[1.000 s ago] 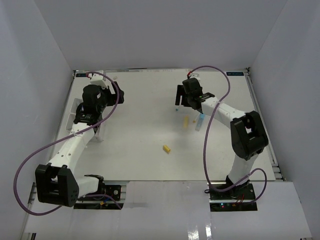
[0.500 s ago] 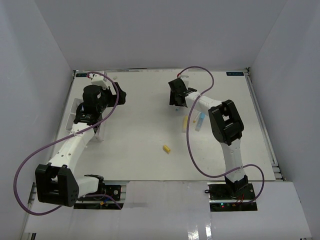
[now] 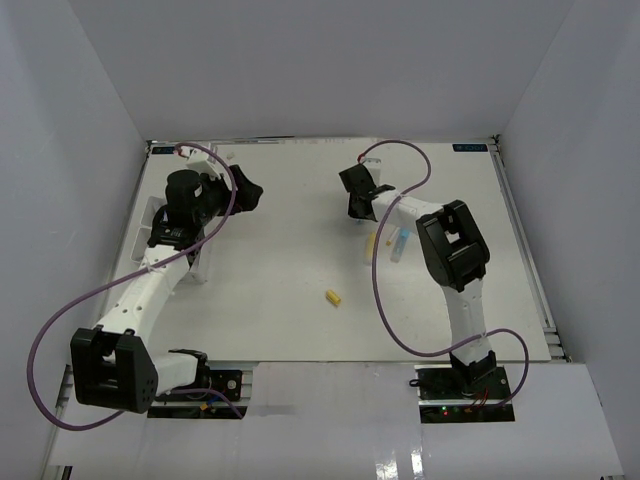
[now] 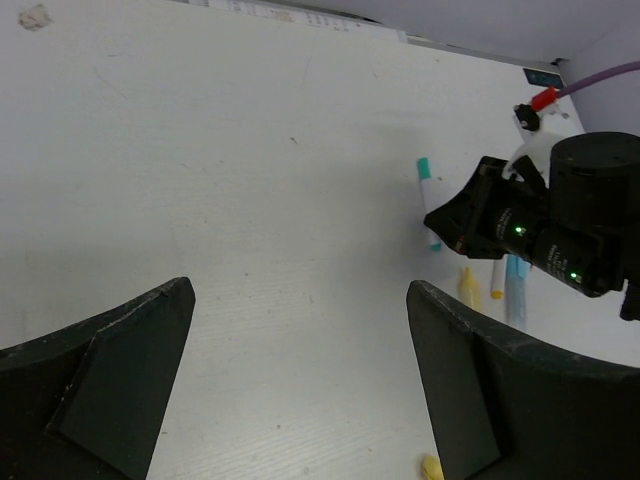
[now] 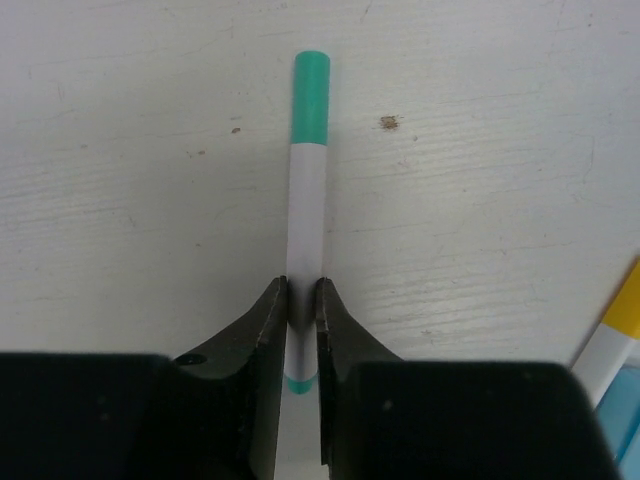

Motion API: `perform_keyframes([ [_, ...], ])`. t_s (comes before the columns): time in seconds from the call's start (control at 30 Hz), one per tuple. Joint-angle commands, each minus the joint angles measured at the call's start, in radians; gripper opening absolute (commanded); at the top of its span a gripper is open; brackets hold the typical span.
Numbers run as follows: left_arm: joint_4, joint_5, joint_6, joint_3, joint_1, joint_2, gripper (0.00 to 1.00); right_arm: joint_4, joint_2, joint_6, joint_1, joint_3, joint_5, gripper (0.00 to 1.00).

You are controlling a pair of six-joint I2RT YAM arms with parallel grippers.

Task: Sort the stationery into containers
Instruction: Pick up the pen from the center of the board.

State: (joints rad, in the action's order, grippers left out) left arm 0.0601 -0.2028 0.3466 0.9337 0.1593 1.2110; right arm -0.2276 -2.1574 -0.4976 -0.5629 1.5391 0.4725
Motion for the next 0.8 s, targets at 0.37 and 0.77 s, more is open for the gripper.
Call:
perform_keyframes([
  [0.37,-0.003,-0.379,0.333,-0.006,0.028,0.022,0.98,0.289,0.462,0.182,-0.235,-0.405,-0.153,0.08],
  [0.77,0.0,-0.232,0.469,0.014,0.245,0.015,0.98,0.608,0.861,0.26,-0.374,-0.723,-0.348,0.11],
])
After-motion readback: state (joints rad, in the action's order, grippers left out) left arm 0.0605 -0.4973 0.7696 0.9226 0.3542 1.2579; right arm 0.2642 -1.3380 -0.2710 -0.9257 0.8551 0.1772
